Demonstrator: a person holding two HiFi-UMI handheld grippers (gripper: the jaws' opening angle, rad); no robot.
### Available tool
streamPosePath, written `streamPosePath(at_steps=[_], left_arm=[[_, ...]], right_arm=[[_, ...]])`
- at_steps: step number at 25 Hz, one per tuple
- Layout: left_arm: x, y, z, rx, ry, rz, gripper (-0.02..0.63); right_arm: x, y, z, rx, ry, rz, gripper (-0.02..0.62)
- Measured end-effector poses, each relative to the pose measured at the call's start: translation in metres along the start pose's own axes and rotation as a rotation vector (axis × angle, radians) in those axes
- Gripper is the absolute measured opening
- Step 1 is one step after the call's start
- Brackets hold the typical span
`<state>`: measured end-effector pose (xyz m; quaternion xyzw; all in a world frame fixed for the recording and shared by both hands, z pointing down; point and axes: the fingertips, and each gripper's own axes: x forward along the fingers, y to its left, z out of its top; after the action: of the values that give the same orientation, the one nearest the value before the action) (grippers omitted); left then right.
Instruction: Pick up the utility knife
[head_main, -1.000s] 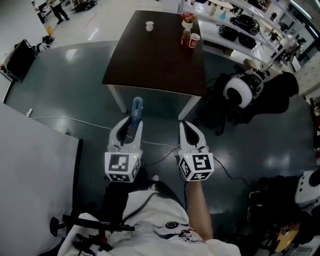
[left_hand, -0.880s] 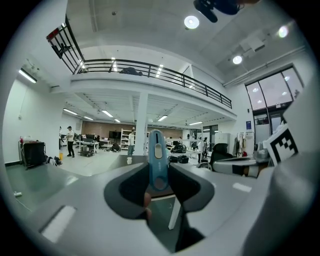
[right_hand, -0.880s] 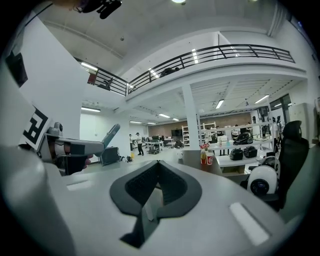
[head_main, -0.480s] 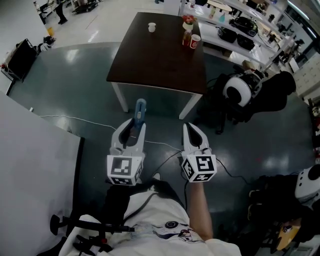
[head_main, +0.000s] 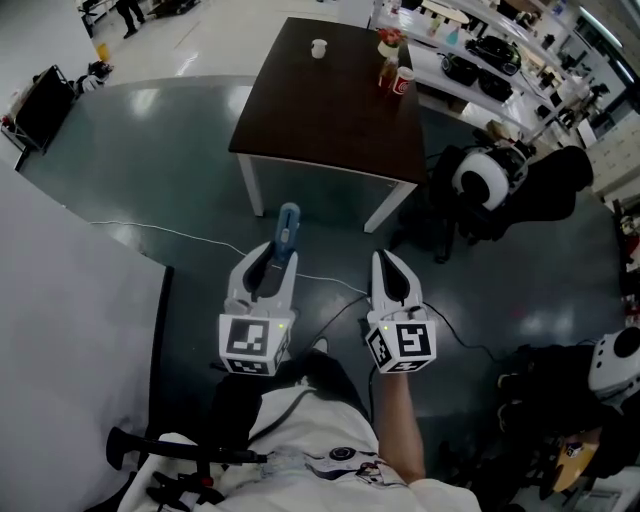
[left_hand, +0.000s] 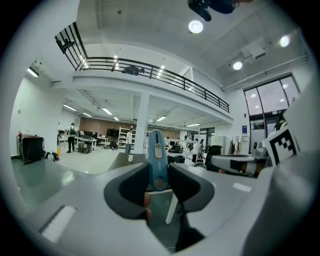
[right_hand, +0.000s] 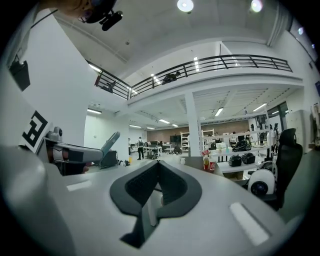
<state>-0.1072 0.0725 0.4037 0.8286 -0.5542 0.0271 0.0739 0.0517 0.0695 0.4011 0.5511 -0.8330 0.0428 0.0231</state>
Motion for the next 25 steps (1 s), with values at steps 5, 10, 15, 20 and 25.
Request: streamPosePath(at_steps=[5, 10, 15, 20, 25], left_arm=[[0.005, 0.000, 0.002, 0.008, -0.015, -0.020, 0.121], [0.014, -0.002, 0.018, 0.029, -0.036, -0.032, 0.121], [0.029, -0.002, 0.029, 0.046, -0.051, -0.030, 0.121], [0.036, -0.003, 0.029, 0.053, -0.065, -0.030, 0.121], [0.042, -0.005, 0.035, 0.060, -0.087, -0.034, 0.121]], right_arm=[[0.001, -0.002, 0.008, -0.012, -0.044, -0.028, 0.000], [0.006, -0.011, 0.026, -0.031, -0.083, -0.032, 0.000], [0.017, -0.020, 0.034, -0.041, -0.101, -0.027, 0.000], [0.020, -0.025, 0.028, -0.051, -0.094, -0.018, -0.002], [0.028, -0.030, 0.033, -0.065, -0.100, -0.009, -0.002]])
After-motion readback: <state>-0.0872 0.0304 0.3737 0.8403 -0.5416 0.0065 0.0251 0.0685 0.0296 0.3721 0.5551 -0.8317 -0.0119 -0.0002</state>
